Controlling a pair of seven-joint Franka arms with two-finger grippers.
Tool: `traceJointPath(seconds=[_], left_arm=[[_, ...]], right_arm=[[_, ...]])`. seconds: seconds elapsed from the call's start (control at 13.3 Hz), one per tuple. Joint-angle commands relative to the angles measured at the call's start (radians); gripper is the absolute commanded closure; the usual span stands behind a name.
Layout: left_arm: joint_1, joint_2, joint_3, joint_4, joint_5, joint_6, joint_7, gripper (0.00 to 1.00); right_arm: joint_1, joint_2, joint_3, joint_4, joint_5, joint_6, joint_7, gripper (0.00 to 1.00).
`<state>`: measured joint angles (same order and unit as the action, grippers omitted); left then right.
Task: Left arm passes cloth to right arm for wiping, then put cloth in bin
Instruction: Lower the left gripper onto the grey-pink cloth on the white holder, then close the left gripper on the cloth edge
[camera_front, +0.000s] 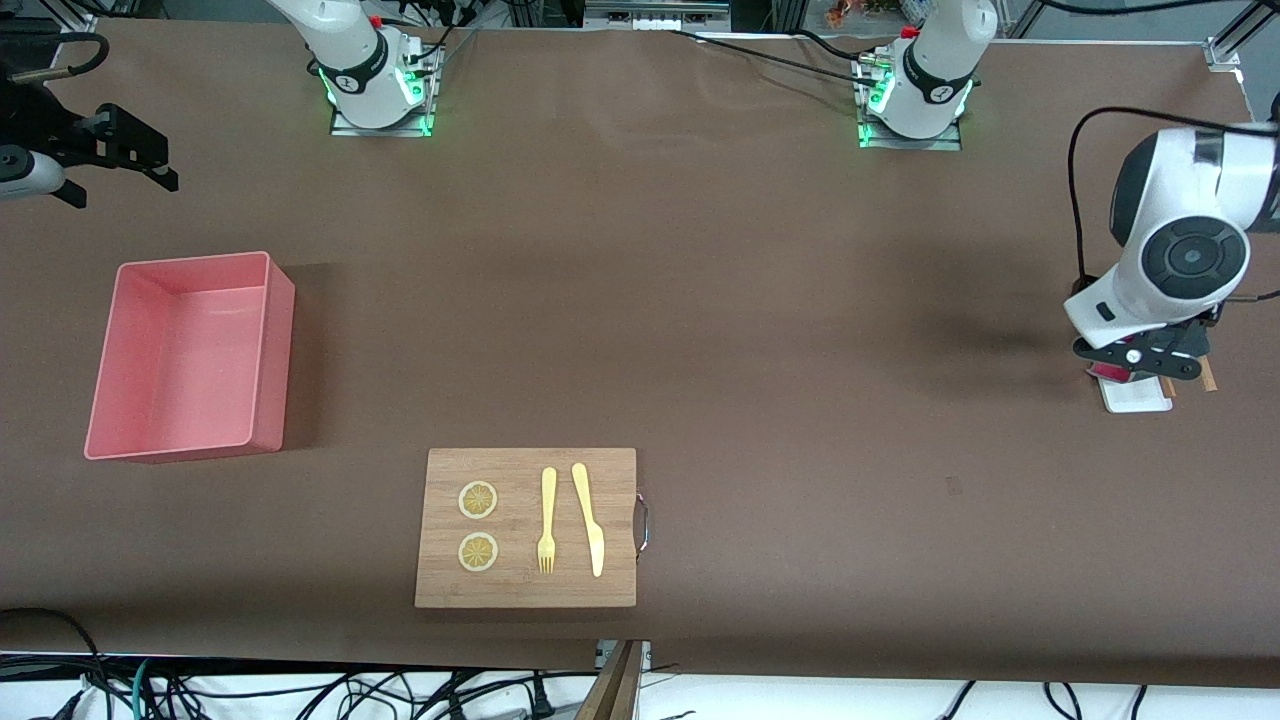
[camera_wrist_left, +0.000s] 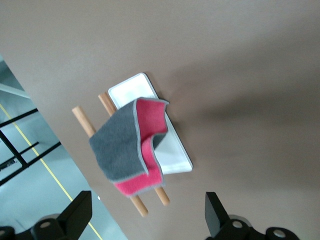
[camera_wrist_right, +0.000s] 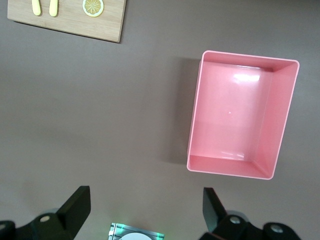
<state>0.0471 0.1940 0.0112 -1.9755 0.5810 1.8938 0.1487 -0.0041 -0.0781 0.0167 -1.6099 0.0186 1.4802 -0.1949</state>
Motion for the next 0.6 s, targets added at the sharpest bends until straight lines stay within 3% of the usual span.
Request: traceJointPath(seconds=[0.0,0.15,0.38,0.53], left_arm=[[0.103,-0.001,-0.007,-0.101,0.080,0.184,0.009,0.05],[0.132,-0.001,-0.007,-0.131,0.115,0.226,0.005,0.22],[0.157,0.025,-0.005,-0.152,0.125,0.260,-0.024,0.26],[0.233,0.074,-0.005,-0.152,0.193,0.379,-0.026,0.29]], right_arm=[[-0.007,-0.009,0.000,-0.005,0.015,-0.026,-0.006,0.00],[-0.007,-0.012,-0.003,-0.004,0.015,-0.043,-0.006,0.01],[-0.008,-0.011,-0.017,-0.004,0.014,-0.041,-0.006,0.00],[-0.007,-0.011,-0.017,-0.004,0.014,-0.037,-0.006,0.00]])
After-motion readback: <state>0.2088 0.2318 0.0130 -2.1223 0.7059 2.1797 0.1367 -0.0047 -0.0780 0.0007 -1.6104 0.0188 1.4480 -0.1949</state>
